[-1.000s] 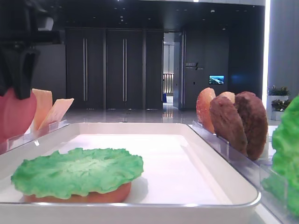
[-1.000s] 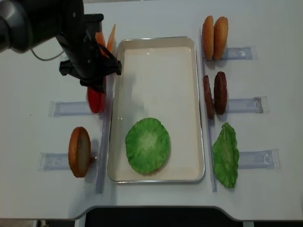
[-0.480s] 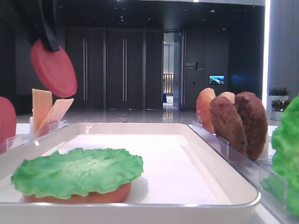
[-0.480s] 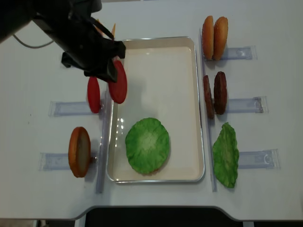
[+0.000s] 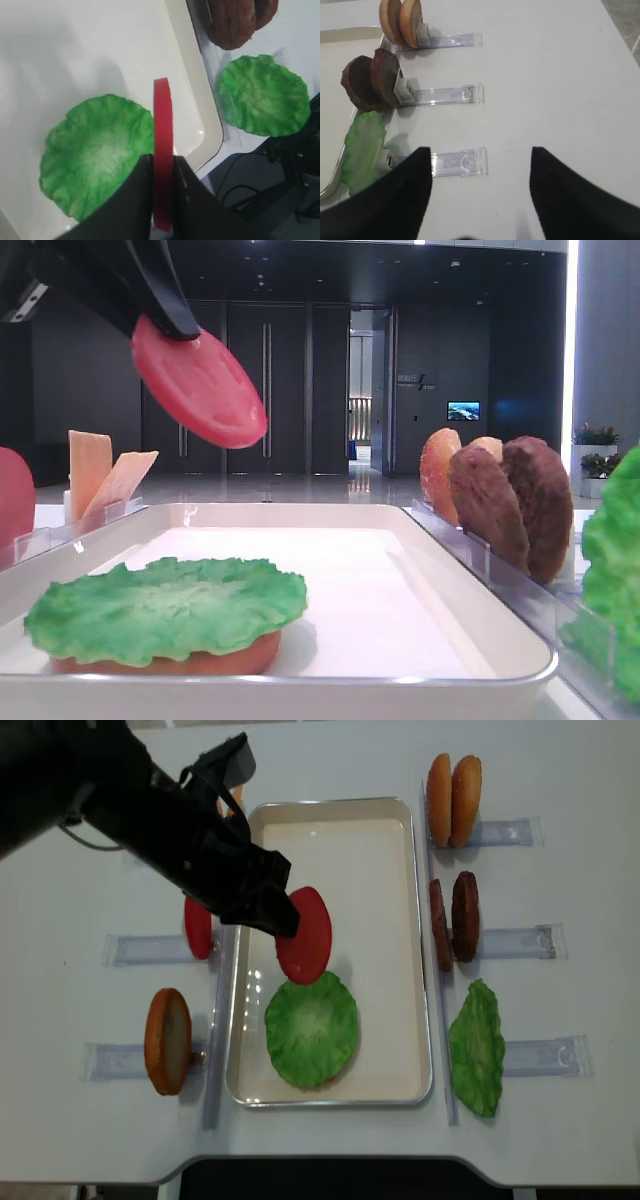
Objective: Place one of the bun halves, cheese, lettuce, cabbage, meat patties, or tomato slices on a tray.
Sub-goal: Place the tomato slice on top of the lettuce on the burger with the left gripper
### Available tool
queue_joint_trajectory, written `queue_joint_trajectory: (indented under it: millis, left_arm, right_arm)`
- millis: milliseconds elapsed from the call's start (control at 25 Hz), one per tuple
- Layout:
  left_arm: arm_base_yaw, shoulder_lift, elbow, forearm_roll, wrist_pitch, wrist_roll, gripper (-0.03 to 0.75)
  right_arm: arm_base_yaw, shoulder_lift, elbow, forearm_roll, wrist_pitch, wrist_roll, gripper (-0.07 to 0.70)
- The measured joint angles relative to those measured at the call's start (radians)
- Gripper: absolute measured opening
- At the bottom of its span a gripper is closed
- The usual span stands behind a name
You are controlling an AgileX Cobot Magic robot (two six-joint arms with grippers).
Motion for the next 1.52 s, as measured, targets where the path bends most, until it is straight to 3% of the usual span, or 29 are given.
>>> queue_joint_trajectory:
  millis: [240, 480, 1080, 1520]
  left_arm:
    - [0.0, 0.004, 0.094, -0.141, -0.019, 0.16, 0.067]
    - [0.0, 0.064, 0.135, -0.198, -0.028, 0.214, 0.067]
    - [0.0, 0.128, 0.169, -0.223, -0.032, 0.207, 0.067]
    - [0.0, 0.128, 0.169, -0.162, -0.005, 0.102, 0.067]
  right_arm:
    - [0.0, 0.0, 0.0, 0.0, 0.0, 0.0, 0.413]
    - [0.0, 0.0, 0.0, 0.0, 0.0, 0.0, 0.413]
    - [0.0, 0.0, 0.0, 0.0, 0.0, 0.0, 0.413]
    - [0.0, 0.0, 0.0, 0.0, 0.0, 0.0, 0.413]
